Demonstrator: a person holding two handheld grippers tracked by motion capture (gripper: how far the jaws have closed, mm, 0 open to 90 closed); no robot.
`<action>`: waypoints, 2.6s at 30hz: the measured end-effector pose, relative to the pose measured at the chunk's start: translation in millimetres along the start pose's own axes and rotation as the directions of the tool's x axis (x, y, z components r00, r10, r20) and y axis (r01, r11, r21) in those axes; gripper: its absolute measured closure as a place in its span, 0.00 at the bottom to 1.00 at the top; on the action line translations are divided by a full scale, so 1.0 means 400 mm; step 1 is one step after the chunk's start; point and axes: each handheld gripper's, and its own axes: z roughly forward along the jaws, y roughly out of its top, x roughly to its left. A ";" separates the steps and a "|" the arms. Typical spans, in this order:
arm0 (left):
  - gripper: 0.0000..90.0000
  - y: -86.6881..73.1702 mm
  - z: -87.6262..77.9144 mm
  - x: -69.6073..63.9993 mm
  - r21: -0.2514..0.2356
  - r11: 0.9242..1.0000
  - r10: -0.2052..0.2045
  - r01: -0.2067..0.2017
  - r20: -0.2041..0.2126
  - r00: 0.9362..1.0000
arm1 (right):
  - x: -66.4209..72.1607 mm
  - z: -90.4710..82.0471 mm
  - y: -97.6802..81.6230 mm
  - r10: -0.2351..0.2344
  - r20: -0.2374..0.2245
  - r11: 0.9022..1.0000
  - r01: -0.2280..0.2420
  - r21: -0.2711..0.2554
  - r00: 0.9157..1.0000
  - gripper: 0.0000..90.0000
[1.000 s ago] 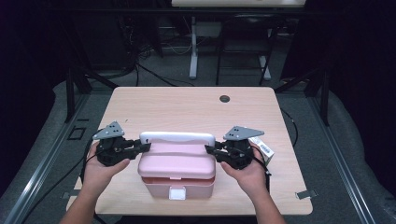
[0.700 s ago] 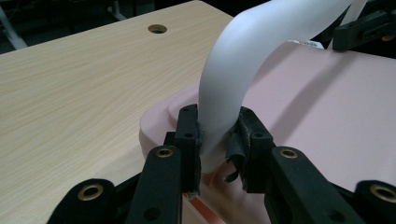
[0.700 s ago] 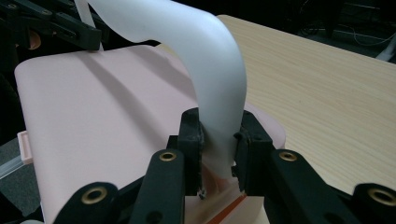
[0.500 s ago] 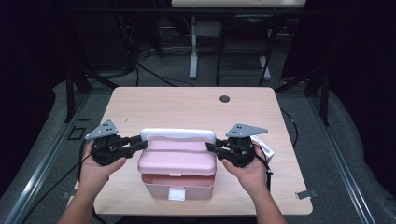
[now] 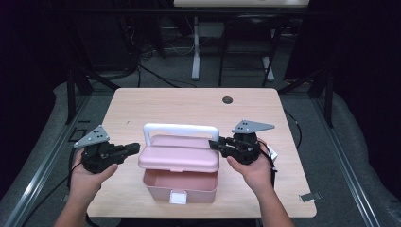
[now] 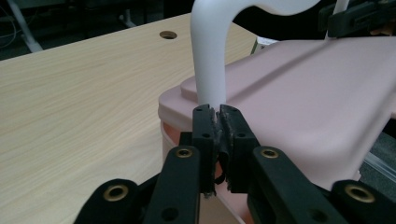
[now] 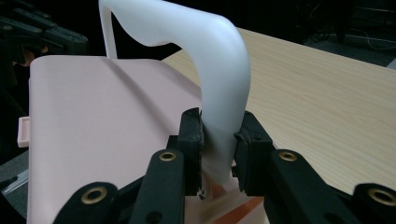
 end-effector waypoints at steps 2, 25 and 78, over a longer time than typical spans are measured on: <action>0.99 -0.009 -0.005 0.000 0.003 1.000 -0.007 0.007 -0.004 1.000 | -0.005 0.001 0.009 -0.001 -0.013 1.000 0.001 -0.005 1.000 0.82; 1.00 -0.052 0.039 -0.055 0.091 0.996 0.001 -0.007 0.071 0.997 | -0.021 0.022 0.024 0.014 -0.036 1.000 -0.014 -0.015 0.999 0.82; 1.00 0.074 0.052 -0.051 0.020 0.997 0.067 -0.070 0.097 0.993 | 0.056 -0.096 -0.123 0.013 0.136 1.000 -0.015 0.011 0.991 0.99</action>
